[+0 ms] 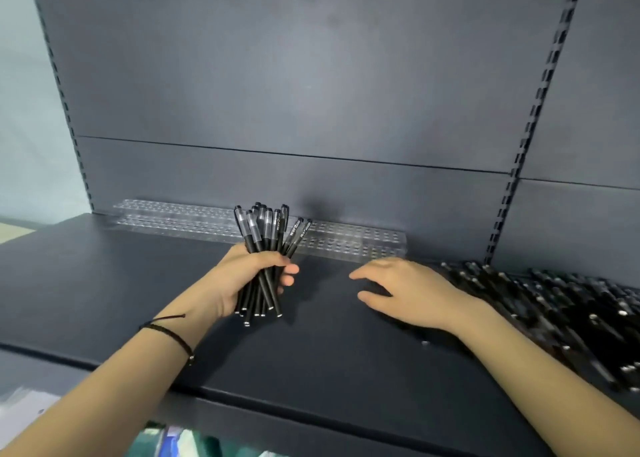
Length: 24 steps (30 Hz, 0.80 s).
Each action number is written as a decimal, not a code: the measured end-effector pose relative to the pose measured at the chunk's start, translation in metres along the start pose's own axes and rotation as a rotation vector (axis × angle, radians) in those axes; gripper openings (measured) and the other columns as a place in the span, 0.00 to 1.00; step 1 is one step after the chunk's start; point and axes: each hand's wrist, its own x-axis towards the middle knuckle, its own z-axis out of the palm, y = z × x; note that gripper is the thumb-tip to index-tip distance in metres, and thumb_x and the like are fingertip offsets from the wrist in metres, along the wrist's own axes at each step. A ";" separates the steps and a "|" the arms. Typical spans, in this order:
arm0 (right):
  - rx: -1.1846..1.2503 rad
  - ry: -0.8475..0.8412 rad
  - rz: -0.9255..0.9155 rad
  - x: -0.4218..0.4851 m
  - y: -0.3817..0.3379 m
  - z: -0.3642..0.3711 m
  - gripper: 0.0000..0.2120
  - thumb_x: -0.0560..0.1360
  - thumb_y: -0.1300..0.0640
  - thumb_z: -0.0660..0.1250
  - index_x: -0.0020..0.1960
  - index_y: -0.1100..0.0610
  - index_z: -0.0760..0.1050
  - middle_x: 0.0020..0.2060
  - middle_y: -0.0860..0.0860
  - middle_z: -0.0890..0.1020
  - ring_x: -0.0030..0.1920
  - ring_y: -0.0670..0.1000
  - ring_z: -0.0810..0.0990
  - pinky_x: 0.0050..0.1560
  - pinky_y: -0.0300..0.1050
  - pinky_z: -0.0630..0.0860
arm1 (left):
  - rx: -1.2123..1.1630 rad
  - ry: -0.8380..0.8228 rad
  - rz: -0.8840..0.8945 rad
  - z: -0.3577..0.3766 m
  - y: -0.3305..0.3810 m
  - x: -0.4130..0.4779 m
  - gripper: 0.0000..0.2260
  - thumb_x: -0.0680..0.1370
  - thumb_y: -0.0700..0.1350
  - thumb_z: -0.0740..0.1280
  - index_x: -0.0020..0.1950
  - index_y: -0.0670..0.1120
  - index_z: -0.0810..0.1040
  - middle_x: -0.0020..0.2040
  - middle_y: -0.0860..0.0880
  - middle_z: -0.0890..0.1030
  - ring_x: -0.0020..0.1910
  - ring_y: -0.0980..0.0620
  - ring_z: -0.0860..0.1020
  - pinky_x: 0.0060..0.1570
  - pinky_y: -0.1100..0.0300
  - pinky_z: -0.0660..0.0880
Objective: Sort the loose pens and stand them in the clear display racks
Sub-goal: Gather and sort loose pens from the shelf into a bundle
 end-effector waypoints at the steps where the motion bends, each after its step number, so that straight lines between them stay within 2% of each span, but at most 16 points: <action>1: 0.026 -0.018 -0.002 0.009 -0.015 0.005 0.20 0.80 0.43 0.57 0.71 0.44 0.67 0.69 0.41 0.72 0.68 0.45 0.69 0.67 0.46 0.68 | 0.033 -0.010 -0.020 -0.017 0.001 0.000 0.02 0.75 0.33 0.68 0.46 0.37 0.78 0.43 0.39 0.85 0.33 0.49 0.82 0.32 0.59 0.79; 3: 0.087 -0.061 -0.020 0.028 -0.050 0.018 0.23 0.80 0.41 0.56 0.73 0.45 0.65 0.71 0.41 0.69 0.71 0.44 0.66 0.71 0.45 0.64 | 0.108 -0.025 -0.052 -0.053 0.004 0.000 0.03 0.74 0.31 0.68 0.45 0.37 0.77 0.40 0.40 0.84 0.31 0.49 0.81 0.30 0.59 0.78; 6: 0.137 -0.127 -0.049 0.058 -0.104 0.040 0.27 0.81 0.39 0.53 0.77 0.46 0.59 0.76 0.42 0.61 0.76 0.44 0.56 0.75 0.43 0.54 | 0.230 -0.034 -0.071 -0.111 0.012 0.004 0.06 0.73 0.31 0.69 0.49 0.37 0.76 0.33 0.43 0.79 0.28 0.49 0.79 0.27 0.59 0.76; 9: 0.153 -0.154 -0.010 0.088 -0.145 0.055 0.28 0.81 0.39 0.51 0.78 0.47 0.54 0.78 0.43 0.53 0.78 0.44 0.47 0.77 0.49 0.45 | 0.332 0.005 -0.054 -0.167 0.018 0.010 0.09 0.74 0.31 0.69 0.48 0.40 0.72 0.31 0.45 0.76 0.26 0.51 0.77 0.24 0.60 0.74; 11: 0.200 -0.156 0.039 0.106 -0.164 0.061 0.28 0.81 0.39 0.50 0.78 0.46 0.54 0.78 0.42 0.51 0.78 0.43 0.44 0.77 0.55 0.43 | 0.381 0.026 -0.036 -0.196 0.020 0.012 0.10 0.73 0.31 0.69 0.47 0.41 0.70 0.31 0.44 0.76 0.26 0.51 0.77 0.24 0.61 0.73; 14: 0.214 -0.145 0.073 0.127 -0.188 0.066 0.28 0.81 0.39 0.51 0.78 0.46 0.54 0.78 0.42 0.50 0.78 0.43 0.44 0.77 0.54 0.43 | 0.425 0.033 -0.007 -0.228 0.021 0.014 0.11 0.72 0.30 0.70 0.45 0.41 0.71 0.30 0.43 0.77 0.24 0.52 0.76 0.25 0.62 0.74; 16: 0.221 -0.159 0.065 0.141 -0.208 0.069 0.28 0.81 0.39 0.51 0.78 0.45 0.53 0.78 0.42 0.50 0.78 0.43 0.45 0.77 0.55 0.43 | 0.506 0.067 0.034 -0.246 0.021 0.016 0.13 0.68 0.34 0.74 0.46 0.42 0.72 0.32 0.44 0.79 0.28 0.50 0.77 0.29 0.60 0.75; 18: 0.220 -0.177 0.042 0.157 -0.231 0.072 0.28 0.81 0.39 0.50 0.78 0.45 0.53 0.78 0.42 0.50 0.78 0.44 0.45 0.77 0.57 0.43 | 0.769 0.113 0.077 -0.264 0.022 0.020 0.17 0.66 0.40 0.74 0.51 0.44 0.72 0.41 0.45 0.80 0.38 0.46 0.78 0.38 0.57 0.74; 20: 0.211 -0.179 0.027 0.171 -0.252 0.076 0.27 0.81 0.39 0.50 0.78 0.46 0.53 0.78 0.42 0.51 0.78 0.45 0.46 0.77 0.59 0.42 | 1.055 0.166 0.120 -0.279 0.021 0.023 0.19 0.70 0.42 0.73 0.58 0.44 0.71 0.49 0.45 0.79 0.45 0.46 0.77 0.44 0.56 0.73; 24: 0.204 -0.147 0.055 0.180 -0.263 0.080 0.27 0.82 0.39 0.48 0.78 0.45 0.53 0.78 0.41 0.52 0.78 0.44 0.46 0.76 0.58 0.40 | 1.326 0.265 0.188 -0.296 0.010 0.025 0.17 0.74 0.49 0.70 0.57 0.42 0.70 0.53 0.43 0.78 0.54 0.41 0.76 0.52 0.48 0.75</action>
